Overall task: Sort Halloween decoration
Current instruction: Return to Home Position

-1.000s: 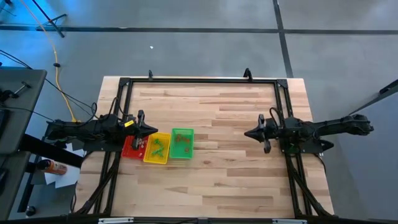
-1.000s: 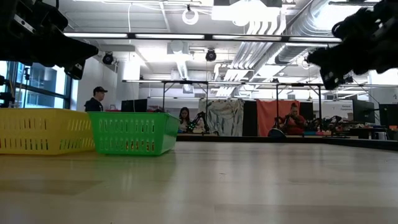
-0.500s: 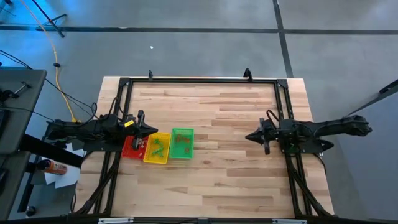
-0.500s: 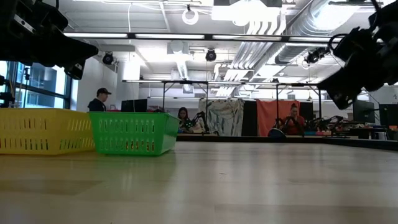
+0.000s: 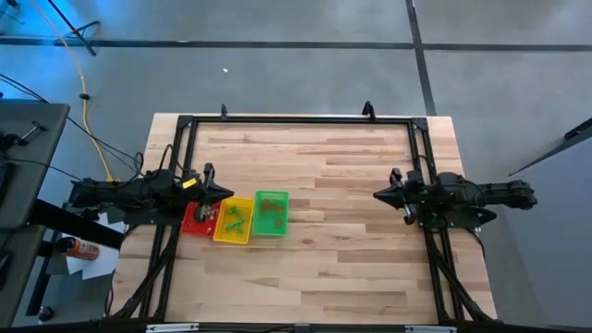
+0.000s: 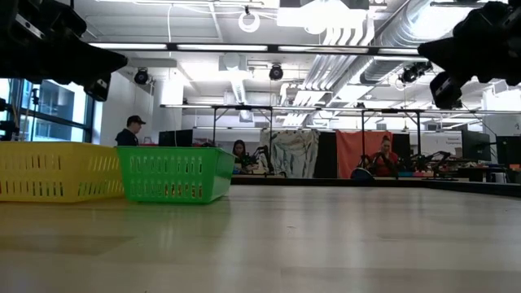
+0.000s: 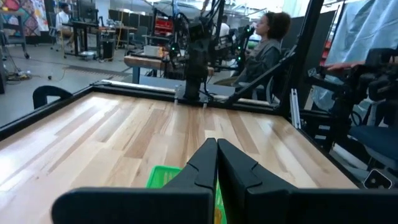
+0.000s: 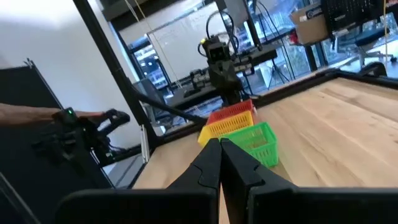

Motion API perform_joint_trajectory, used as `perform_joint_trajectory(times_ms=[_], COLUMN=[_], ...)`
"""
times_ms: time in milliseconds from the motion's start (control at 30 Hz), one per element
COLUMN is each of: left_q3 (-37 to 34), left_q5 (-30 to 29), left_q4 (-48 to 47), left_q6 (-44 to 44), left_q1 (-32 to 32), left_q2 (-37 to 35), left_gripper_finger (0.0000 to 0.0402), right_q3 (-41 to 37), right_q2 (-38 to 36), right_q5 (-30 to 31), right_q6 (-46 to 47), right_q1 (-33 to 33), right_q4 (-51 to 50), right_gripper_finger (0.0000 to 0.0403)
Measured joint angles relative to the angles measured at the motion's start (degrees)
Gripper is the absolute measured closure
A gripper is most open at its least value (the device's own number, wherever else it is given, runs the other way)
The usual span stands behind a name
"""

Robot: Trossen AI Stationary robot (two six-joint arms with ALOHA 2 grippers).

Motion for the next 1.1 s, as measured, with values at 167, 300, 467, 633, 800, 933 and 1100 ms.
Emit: perform_joint_trajectory(times_ms=[167, 300, 467, 633, 800, 933, 1100], left_q3=[-0.01, -0.01, -0.01, -0.01, -0.1, -0.1, -0.1], left_q5=[-0.02, -0.02, -0.02, 0.0, -0.02, -0.02, -0.02], left_q4=[-0.07, -0.04, -0.03, -0.02, -0.04, 0.0, -0.01], left_q6=[0.0, 0.0, 0.0, 0.0, 0.0, 0.0, 0.0], left_q1=[0.0, 0.0, -0.33, -1.57, -1.7, -1.71, -1.7], left_q2=[-0.04, -0.04, -0.04, 0.12, 0.59, 0.59, 0.59], left_gripper_finger=[0.0402, 0.0401, 0.0402, 0.0402, 0.0402, 0.0402, 0.0401], right_q3=[0.0, -0.02, -0.02, -0.02, -0.04, 0.0, 0.0], right_q2=[0.0, 0.0, 0.0, 0.77, 0.76, 0.76, 0.76], right_q5=[-0.01, -0.02, -0.02, -0.01, -0.02, -0.02, -0.02], right_q6=[0.01, 0.07, -0.07, 0.06, 0.05, 0.07, 0.07], right_q1=[0.0, 0.0, 0.0, 0.0, 0.0, 0.0, 0.0], right_q4=[-0.75, -0.95, -1.27, -1.89, -3.82, -4.88, -4.94], right_gripper_finger=[0.0402, 0.0402, 0.0402, 0.0402, 0.0402, 0.0402, 0.0402])
